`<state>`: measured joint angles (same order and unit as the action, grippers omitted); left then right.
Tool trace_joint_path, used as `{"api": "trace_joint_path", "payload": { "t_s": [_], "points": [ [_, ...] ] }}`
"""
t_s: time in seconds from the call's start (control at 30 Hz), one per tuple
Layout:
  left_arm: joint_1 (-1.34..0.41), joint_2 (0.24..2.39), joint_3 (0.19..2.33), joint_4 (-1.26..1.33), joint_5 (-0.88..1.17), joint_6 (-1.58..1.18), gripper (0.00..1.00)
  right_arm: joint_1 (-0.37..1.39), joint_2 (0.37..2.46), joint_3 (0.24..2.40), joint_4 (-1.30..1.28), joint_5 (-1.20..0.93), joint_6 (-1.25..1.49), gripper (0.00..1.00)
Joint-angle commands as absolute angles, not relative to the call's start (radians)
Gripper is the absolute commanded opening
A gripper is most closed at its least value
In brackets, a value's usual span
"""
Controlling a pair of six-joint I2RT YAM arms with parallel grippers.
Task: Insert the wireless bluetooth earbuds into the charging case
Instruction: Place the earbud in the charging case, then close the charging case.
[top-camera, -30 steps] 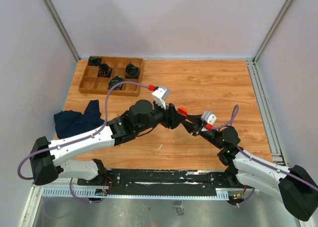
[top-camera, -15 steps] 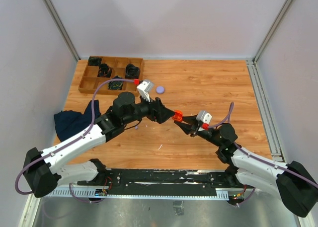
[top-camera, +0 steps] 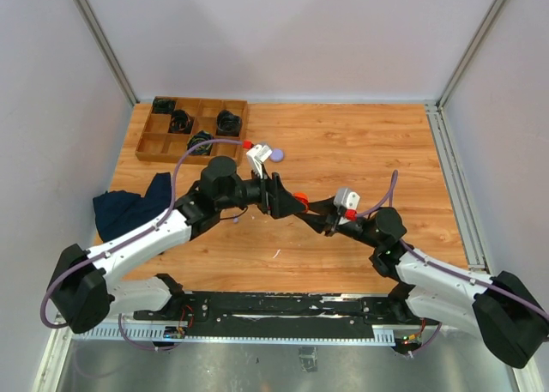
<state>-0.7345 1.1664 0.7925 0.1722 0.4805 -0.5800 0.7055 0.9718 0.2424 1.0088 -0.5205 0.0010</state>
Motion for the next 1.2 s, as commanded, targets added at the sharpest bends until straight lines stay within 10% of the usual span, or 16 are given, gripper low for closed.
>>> {"api": "trace_joint_path", "payload": {
  "t_s": [0.0, 1.17],
  "points": [
    [-0.727, 1.196, 0.792, 0.252, 0.584, -0.606, 0.84, 0.713, 0.996, 0.284, 1.047, -0.571, 0.037, 0.1],
    [-0.632, 1.102, 0.711, 0.305, 0.674, -0.632, 0.81, 0.679, 1.118, 0.336, 1.063, -0.731, 0.165, 0.1]
  ]
}}
